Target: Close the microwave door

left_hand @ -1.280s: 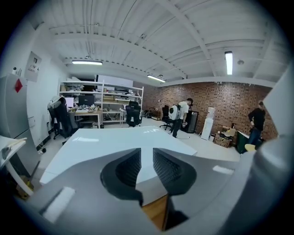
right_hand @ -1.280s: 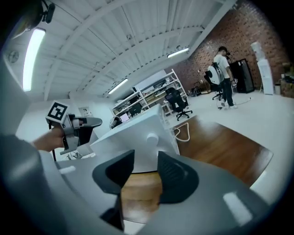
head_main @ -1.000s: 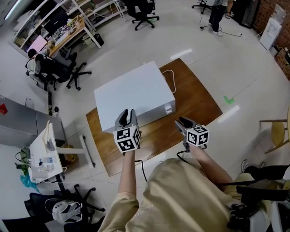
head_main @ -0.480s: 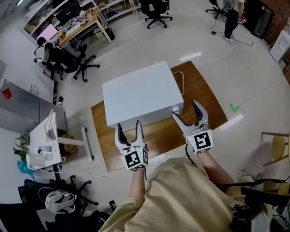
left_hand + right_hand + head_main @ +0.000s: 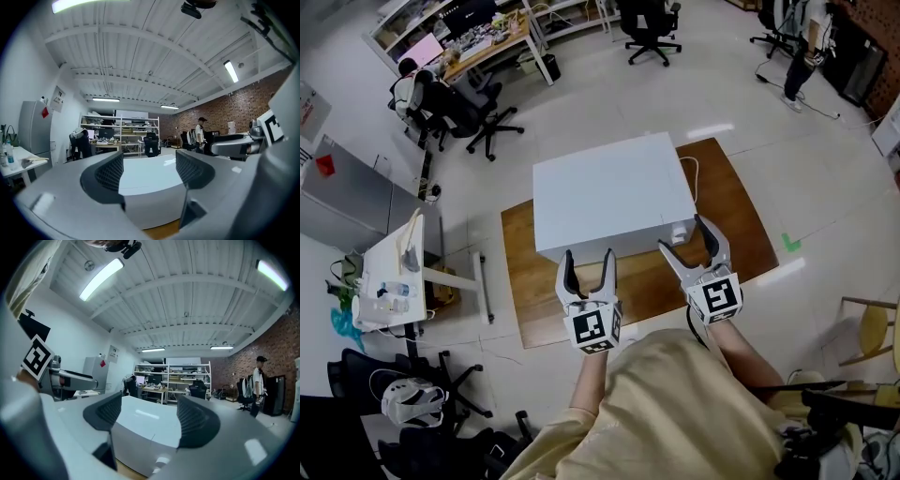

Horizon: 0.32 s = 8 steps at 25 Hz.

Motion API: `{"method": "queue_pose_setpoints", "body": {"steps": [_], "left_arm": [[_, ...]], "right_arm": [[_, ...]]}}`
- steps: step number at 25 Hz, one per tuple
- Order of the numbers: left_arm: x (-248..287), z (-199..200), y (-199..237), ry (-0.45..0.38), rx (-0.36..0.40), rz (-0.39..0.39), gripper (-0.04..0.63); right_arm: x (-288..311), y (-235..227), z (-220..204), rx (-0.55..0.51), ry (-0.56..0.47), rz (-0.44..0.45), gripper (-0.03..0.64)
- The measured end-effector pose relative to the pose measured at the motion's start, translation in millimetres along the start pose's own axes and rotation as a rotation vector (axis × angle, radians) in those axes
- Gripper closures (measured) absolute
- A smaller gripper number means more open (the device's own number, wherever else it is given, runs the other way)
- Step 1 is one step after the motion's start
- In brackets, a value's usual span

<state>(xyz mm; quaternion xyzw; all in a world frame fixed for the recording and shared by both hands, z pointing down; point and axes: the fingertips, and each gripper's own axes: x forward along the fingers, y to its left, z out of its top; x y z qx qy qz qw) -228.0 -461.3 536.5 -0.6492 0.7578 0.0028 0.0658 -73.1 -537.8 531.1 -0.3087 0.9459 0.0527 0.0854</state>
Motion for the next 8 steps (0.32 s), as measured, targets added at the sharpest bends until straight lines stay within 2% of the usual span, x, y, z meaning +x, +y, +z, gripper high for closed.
{"method": "queue_pose_setpoints", "body": {"steps": [4,8], "left_arm": [[-3.8,-9.1,0.7,0.011,-0.005,-0.003,0.265],[-28.3,-21.3,24.5,0.021,-0.014,-0.002,0.267]], "right_arm": [[0.9,10.4,-2.9,-0.018,0.003,0.021,0.258],[-3.3,49.6,-16.4,-0.02,0.029,0.037,0.258]]}}
